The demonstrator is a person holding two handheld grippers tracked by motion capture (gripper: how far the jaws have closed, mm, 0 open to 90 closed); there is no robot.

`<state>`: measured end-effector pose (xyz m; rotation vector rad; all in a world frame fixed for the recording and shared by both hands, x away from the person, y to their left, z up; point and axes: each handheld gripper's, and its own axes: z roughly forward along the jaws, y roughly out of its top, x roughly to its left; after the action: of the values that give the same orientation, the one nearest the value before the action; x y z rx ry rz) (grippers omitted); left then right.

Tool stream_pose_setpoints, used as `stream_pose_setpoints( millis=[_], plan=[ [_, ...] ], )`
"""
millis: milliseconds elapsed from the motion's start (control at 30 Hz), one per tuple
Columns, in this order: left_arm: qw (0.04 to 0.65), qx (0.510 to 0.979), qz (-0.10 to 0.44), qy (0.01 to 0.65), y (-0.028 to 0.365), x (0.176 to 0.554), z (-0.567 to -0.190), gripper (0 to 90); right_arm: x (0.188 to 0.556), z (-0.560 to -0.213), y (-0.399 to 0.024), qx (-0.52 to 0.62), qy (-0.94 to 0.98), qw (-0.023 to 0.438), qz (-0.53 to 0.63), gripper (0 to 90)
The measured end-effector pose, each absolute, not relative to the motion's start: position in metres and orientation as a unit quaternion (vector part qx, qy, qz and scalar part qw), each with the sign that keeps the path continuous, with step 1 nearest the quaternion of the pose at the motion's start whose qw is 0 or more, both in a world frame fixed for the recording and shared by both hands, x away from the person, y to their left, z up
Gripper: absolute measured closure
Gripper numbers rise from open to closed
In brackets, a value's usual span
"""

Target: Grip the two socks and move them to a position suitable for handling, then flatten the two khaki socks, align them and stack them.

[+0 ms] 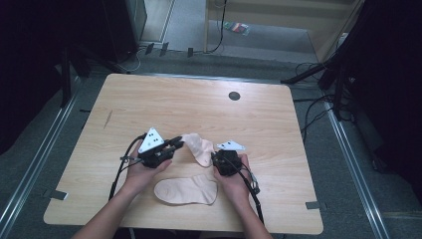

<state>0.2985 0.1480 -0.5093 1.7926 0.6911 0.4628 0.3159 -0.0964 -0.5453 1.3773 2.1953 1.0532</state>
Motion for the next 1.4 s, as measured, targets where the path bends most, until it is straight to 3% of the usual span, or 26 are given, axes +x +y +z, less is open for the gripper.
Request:
stream_pose_setpoints(
  millis=[100, 133, 300, 467, 633, 767, 833, 900, 1033, 1100, 1167, 1200, 1300, 1333, 1367, 1400],
  plan=[
    [0.537, 0.780, 0.196, 0.254, 0.141, 0.293, -0.509, 50.2, 0.316, -0.545, -0.100, 0.486, 0.774, 0.180, 0.364, 85.4],
    [0.519, 0.791, 0.201, 0.252, 0.144, 0.291, -0.513, 46.9, 0.318, -0.544, -0.107, 0.486, 0.775, 0.184, 0.359, 85.3],
    [0.515, 0.787, 0.194, 0.281, 0.170, 0.295, -0.524, 45.2, 0.320, -0.542, -0.128, 0.489, 0.776, 0.199, 0.346, 85.2],
    [0.479, 0.786, 0.177, 0.348, 0.186, 0.307, -0.532, 43.2, 0.324, -0.539, -0.158, 0.502, 0.766, 0.181, 0.358, 85.0],
    [0.460, 0.790, 0.134, 0.383, 0.169, 0.320, -0.534, 40.0, 0.325, -0.536, -0.161, 0.505, 0.759, 0.179, 0.370, 84.6],
    [0.483, 0.756, 0.078, 0.434, 0.152, 0.339, -0.527, 42.4, 0.322, -0.537, -0.156, 0.496, 0.766, 0.180, 0.367, 84.4],
    [0.461, 0.752, 0.050, 0.468, 0.138, 0.353, -0.527, 42.3, 0.320, -0.540, -0.153, 0.492, 0.768, 0.183, 0.367, 84.4],
    [0.426, 0.766, 0.056, 0.478, 0.127, 0.357, -0.528, 42.5, 0.318, -0.542, -0.151, 0.493, 0.767, 0.179, 0.369, 84.4],
    [0.375, 0.796, 0.075, 0.469, 0.115, 0.355, -0.533, 50.2, 0.316, -0.546, -0.146, 0.490, 0.764, 0.167, 0.385, 84.4],
    [0.362, 0.802, 0.085, 0.467, 0.114, 0.354, -0.534, 64.9, 0.316, -0.546, -0.144, 0.486, 0.765, 0.163, 0.390, 84.2],
    [0.358, 0.806, 0.093, 0.462, 0.117, 0.352, -0.533, 84.2, 0.315, -0.545, -0.137, 0.473, 0.765, 0.156, 0.408, 71.6],
    [0.366, 0.801, 0.102, 0.462, 0.124, 0.350, -0.531, 86.2, 0.315, -0.544, -0.137, 0.474, 0.758, 0.153, 0.422, 66.1],
    [0.364, 0.797, 0.133, 0.464, 0.133, 0.348, -0.528, 87.3, 0.314, -0.541, -0.138, 0.477, 0.745, 0.148, 0.442, 61.9],
    [0.348, 0.794, 0.185, 0.462, 0.143, 0.344, -0.523, 87.5, 0.313, -0.537, -0.142, 0.478, 0.739, 0.155, 0.448, 58.8],
    [0.348, 0.794, 0.185, 0.462, 0.143, 0.344, -0.523, 87.5, 0.313, -0.537, -0.142, 0.478, 0.739, 0.155, 0.448, 58.8],
    [0.325, 0.792, 0.257, 0.449, 0.153, 0.339, -0.518, 87.6, 0.313, -0.534, -0.148, 0.479, 0.735, 0.158, 0.453, 58.4]
  ],
)
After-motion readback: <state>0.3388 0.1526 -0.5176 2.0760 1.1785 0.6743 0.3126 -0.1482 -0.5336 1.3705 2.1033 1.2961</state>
